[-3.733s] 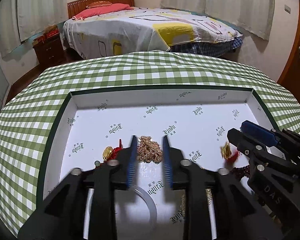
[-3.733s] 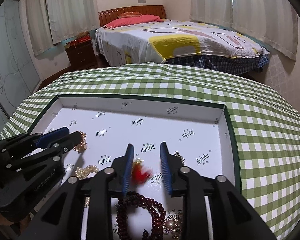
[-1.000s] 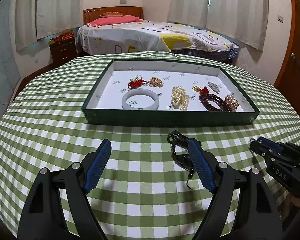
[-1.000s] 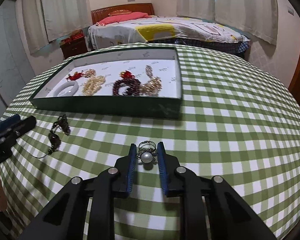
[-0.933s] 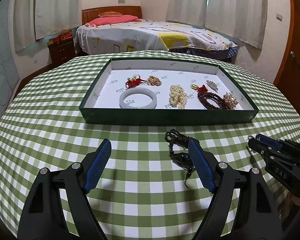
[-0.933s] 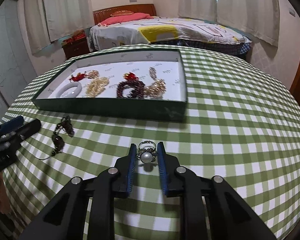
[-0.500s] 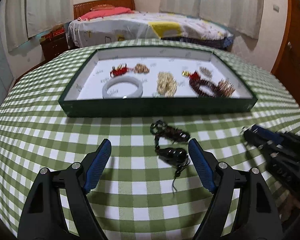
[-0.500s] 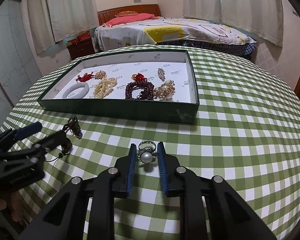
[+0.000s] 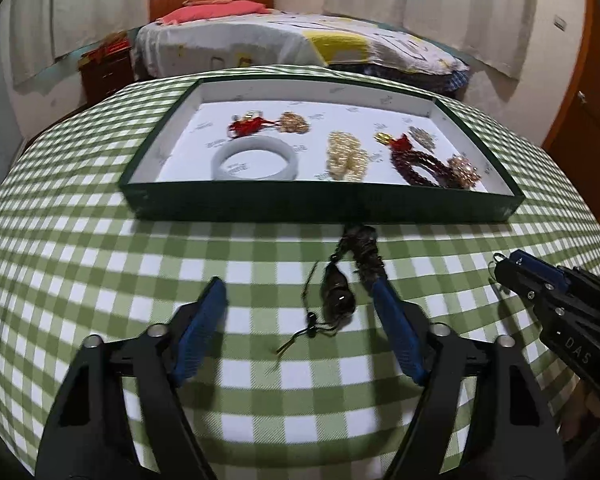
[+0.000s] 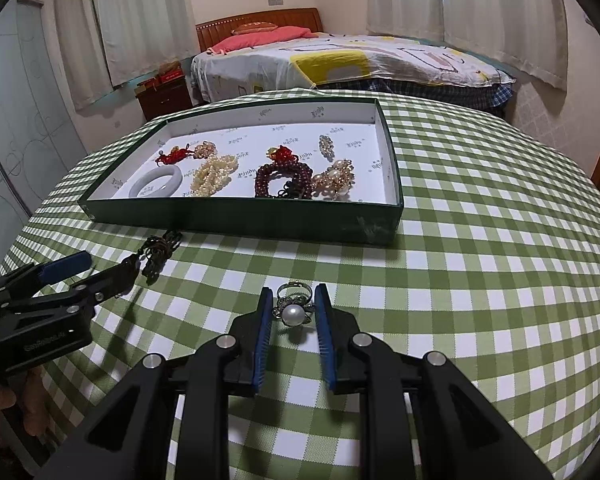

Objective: Organize jewelry
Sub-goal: 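Grasp the black cord necklace with the left tool while the right tool holds the ring, then carry the black necklace with the left tool and the ring with the right tool into the tray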

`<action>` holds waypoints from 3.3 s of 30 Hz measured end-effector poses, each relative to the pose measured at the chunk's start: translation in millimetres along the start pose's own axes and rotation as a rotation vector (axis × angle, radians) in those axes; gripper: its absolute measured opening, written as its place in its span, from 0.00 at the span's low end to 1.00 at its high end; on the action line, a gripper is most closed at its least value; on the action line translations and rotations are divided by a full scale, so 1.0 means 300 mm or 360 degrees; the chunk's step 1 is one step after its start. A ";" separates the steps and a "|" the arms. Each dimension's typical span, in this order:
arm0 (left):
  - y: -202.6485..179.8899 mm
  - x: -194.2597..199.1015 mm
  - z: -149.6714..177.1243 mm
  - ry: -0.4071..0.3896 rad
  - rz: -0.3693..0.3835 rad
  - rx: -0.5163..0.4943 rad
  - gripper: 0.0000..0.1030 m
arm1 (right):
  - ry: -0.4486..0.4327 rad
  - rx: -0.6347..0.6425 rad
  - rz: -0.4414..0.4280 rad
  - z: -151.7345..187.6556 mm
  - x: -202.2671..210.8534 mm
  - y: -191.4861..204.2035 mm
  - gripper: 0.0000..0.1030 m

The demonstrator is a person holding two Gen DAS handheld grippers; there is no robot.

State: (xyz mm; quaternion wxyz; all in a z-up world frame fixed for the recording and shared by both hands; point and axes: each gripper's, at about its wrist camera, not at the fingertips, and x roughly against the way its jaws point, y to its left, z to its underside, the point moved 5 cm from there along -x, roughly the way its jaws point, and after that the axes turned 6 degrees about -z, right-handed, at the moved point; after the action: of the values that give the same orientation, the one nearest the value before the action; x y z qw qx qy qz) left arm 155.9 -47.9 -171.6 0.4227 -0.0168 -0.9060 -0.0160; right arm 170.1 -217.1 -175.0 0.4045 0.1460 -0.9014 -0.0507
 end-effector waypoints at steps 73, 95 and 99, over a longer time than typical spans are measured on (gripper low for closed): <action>-0.046 -0.085 -0.608 -0.0362 0.0065 -0.0031 0.16 | -0.0324 0.0118 -0.0016 -0.575 -0.163 0.042 0.22; -0.079 -0.415 -0.621 0.0033 -0.0062 -0.0091 0.17 | 0.0130 0.0017 0.0045 -0.549 -0.428 -0.056 0.22; -0.083 -0.428 -0.618 0.0070 -0.0067 -0.0101 0.17 | 0.0172 0.0015 0.0041 -0.548 -0.447 -0.057 0.22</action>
State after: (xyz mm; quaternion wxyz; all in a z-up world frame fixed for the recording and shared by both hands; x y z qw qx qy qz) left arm 379.0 -82.9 -151.3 0.4413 -0.0108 -0.8957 -0.0539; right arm 380.6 -188.0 -164.7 0.4525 0.1389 -0.8802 -0.0333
